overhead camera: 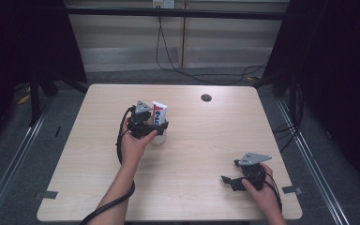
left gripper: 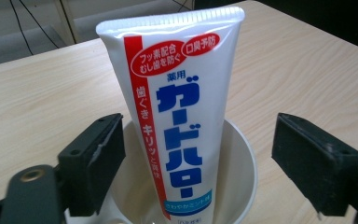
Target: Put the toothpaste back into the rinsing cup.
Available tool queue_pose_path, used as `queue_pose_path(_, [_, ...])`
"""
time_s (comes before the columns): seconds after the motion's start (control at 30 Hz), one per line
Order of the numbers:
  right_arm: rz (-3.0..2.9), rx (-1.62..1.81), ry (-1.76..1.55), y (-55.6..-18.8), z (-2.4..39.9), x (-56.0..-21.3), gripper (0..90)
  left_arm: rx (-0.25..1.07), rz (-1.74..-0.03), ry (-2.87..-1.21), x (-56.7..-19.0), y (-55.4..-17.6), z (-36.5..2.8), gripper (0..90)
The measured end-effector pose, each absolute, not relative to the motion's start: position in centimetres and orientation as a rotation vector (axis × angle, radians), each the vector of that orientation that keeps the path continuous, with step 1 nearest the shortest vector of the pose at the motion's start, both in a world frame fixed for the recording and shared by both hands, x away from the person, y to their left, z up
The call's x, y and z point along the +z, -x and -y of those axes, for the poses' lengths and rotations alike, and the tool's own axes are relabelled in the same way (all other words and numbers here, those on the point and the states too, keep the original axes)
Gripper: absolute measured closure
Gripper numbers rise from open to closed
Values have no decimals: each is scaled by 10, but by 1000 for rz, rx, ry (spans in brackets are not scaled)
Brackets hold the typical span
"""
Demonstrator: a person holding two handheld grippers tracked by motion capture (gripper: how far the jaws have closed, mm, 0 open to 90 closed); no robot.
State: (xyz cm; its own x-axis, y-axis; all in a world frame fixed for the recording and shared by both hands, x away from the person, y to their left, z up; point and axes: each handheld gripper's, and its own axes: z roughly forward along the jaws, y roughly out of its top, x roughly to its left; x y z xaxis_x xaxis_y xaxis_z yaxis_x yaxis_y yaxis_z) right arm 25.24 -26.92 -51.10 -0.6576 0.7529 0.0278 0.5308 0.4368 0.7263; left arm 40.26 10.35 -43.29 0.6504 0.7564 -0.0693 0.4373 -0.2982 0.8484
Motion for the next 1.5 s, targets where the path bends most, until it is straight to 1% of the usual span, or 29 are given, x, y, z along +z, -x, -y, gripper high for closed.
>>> queue_pose_path(0.1, [-2393,1049,-1104,-252,269,-511,149,443,-940,-1942,-432,-403,-105,153])
queue_pose_path(0.27, [-2394,1049,-1105,-252,269,-511,149,412,-961,-1915,-431,-403,-107,149])
queue_pose_path(0.53, [-2394,1049,-1104,-252,269,-511,149,402,-956,-1908,-426,-400,-109,129])
queue_pose_path(0.93, [-2393,1049,-1105,-252,269,-511,149,379,-951,-1913,-420,-393,-124,105])
queue_pose_path(1.5, [-2393,1049,-1105,-252,269,-511,149,341,-961,-1917,-422,-383,-143,118])
